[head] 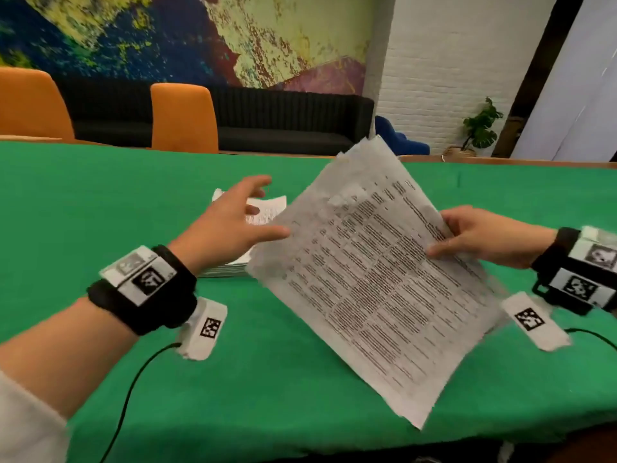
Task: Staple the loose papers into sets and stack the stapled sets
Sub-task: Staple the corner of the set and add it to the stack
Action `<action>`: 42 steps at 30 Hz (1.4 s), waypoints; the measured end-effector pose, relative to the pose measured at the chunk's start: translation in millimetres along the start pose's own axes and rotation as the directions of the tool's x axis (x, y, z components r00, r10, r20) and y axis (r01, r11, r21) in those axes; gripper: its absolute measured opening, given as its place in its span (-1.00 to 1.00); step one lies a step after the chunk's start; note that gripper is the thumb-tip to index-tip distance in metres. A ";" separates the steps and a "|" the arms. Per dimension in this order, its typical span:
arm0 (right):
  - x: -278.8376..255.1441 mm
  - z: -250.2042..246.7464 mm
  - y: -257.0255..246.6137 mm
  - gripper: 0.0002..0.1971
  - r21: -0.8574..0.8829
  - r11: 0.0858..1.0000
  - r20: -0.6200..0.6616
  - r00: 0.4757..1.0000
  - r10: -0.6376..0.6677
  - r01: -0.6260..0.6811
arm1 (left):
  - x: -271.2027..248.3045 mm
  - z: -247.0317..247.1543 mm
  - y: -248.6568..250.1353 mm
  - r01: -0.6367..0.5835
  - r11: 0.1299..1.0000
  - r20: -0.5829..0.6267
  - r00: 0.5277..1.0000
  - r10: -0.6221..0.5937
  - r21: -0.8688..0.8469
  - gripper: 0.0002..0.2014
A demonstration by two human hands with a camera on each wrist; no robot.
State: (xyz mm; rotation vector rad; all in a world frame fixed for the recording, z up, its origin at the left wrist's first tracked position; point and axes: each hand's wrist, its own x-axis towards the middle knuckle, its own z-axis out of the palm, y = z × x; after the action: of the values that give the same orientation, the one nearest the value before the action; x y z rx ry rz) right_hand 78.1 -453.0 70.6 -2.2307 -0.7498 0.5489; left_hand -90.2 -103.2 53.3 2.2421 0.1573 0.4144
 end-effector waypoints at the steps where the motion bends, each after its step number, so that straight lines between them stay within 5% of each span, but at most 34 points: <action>1: 0.8 1.2 -14.9 -0.71 -0.053 0.998 0.047 0.999 -0.027 0.029 | -5.4 -8.5 4.3 -0.018 0.999 0.041 0.999 0.019 -0.027 -0.14; 4: 15.5 9.4 -54.1 -0.63 -0.131 0.984 0.176 0.980 -0.094 0.118 | -25.5 -15.4 7.3 -0.036 0.995 0.173 0.983 0.052 -0.094 -0.61; 6: 31.3 20.0 -70.9 -0.58 -0.145 0.981 0.215 0.972 -0.098 0.132 | -37.2 -11.3 -0.4 -0.018 0.994 0.130 0.991 0.031 -0.104 -0.81; 10: 72.7 53.5 -73.4 -0.57 -0.333 0.935 0.278 0.960 -0.023 0.119 | -48.6 -6.1 -37.2 0.166 0.974 0.140 0.980 -0.145 -0.152 -0.76; 14: 108.7 105.5 -57.4 -0.49 -0.635 0.762 0.267 0.962 0.063 0.126 | -55.5 -13.5 -79.7 0.310 0.951 0.213 0.929 -0.302 -0.005 -0.84; 16: 118.6 132.0 -49.6 -0.28 -0.689 0.718 0.238 0.966 0.099 0.096 | -55.7 -29.2 -96.4 0.270 0.945 0.099 0.952 -0.290 0.183 -0.77; 19: 118.5 162.6 -49.0 -0.19 -0.691 0.706 0.143 0.987 -0.079 0.157 | -53.8 -67.2 -108.7 0.185 0.860 -0.038 0.981 -0.190 0.475 -0.64; 21: 106.1 183.0 -62.3 -0.25 -0.632 0.714 0.244 0.951 -0.187 0.303 | -52.7 -87.2 -118.5 0.202 0.776 -0.011 0.970 -0.243 0.597 -0.51; 24: 76.2 217.4 -82.9 -0.36 -0.581 0.660 0.501 0.848 -0.171 0.476 | -52.8 -92.2 -137.2 0.219 0.577 0.067 0.899 -0.434 0.787 -0.36; 27: 55.9 243.8 -85.5 -0.37 -0.580 0.618 0.594 0.795 -0.125 0.530 | -55.6 -80.4 -151.1 0.175 0.502 0.122 0.855 -0.504 0.847 -0.56; 31: 53.5 249.8 -80.9 -0.38 -0.596 0.598 0.598 0.793 -0.116 0.537 | -57.8 -76.7 -148.2 0.044 0.480 0.178 0.896 -0.408 0.876 -0.75; 34: 54.5 248.0 -78.5 -0.37 -0.600 0.589 0.594 0.795 -0.127 0.542 | -55.4 -73.7 -139.6 -0.132 0.579 0.316 0.921 -0.229 0.804 -0.64; 38: 55.3 248.0 -80.2 -0.35 -0.621 0.570 0.572 0.808 -0.141 0.539 | -56.3 -51.1 -123.5 -0.379 0.555 0.514 0.851 -0.105 0.740 -0.49; 40: 56.3 248.3 -81.9 -0.32 -0.638 0.556 0.570 0.812 -0.125 0.534 | -58.5 -43.5 -123.9 -0.374 0.592 0.524 0.846 -0.096 0.714 -0.45; 42: 56.9 249.7 -83.6 -0.32 -0.649 0.540 0.576 0.810 -0.112 0.536 | -58.8 -46.7 -125.5 -0.249 0.678 0.422 0.901 -0.099 0.691 -0.39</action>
State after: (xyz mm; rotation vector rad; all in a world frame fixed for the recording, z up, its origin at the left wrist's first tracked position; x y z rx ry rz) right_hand -52.0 -245.3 -41.4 -2.6275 -1.9923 0.6487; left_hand -158.3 -2.9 -28.5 3.0964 -0.0205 -0.1715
